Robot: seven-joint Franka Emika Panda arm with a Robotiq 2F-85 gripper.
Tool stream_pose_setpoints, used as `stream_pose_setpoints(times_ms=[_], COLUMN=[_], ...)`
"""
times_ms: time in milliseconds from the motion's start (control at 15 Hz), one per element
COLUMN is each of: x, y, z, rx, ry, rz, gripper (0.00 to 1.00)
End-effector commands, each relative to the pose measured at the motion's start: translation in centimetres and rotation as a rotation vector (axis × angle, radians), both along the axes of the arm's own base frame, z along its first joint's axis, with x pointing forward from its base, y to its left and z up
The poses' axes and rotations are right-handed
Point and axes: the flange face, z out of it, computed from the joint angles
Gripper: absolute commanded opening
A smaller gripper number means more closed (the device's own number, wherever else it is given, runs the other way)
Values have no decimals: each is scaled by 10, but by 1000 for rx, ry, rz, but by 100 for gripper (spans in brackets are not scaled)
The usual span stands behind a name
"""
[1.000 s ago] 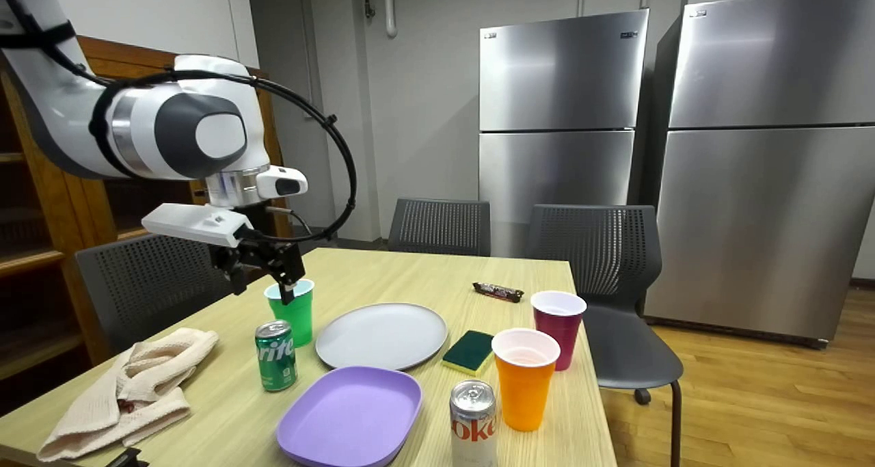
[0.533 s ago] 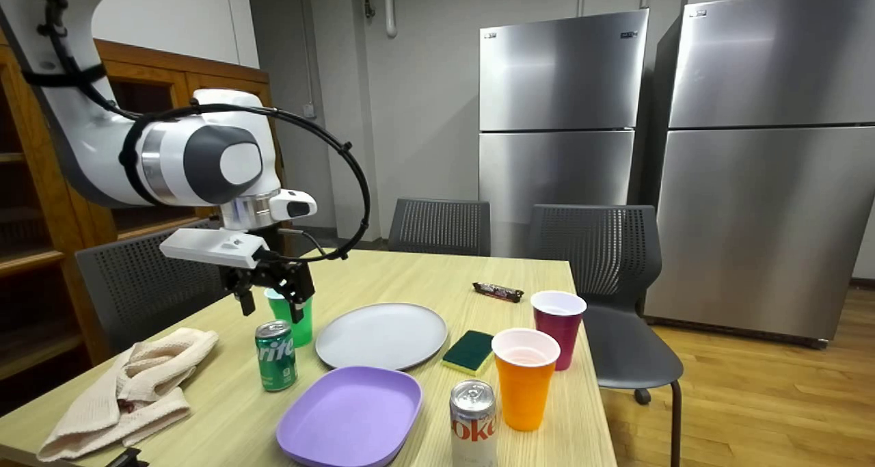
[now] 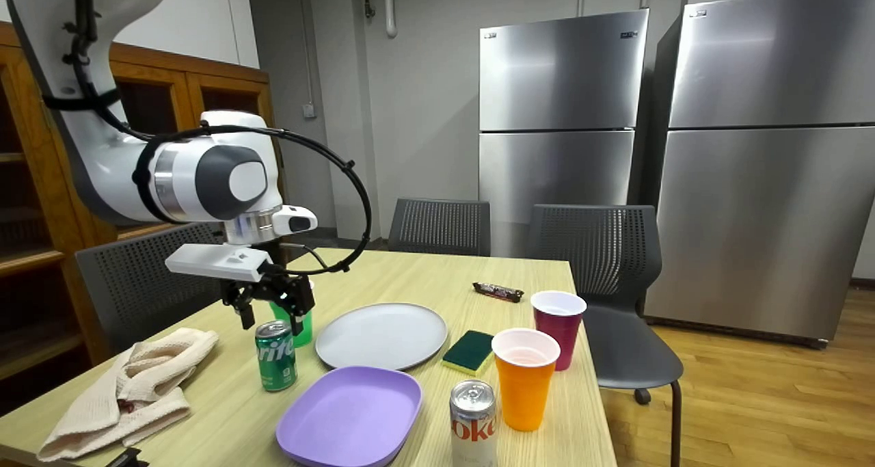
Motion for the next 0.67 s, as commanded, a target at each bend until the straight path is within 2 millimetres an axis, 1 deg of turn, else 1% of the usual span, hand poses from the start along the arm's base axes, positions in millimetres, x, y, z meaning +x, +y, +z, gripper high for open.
stream_pose_setpoints(times_ms=[0,333,600], x=[7,6,5], y=[5,10,10], z=[-7,-12,-12], rx=[-15,-18,-21], ry=[-8,1,0], rz=[1,15,19], gripper=[100,100,100])
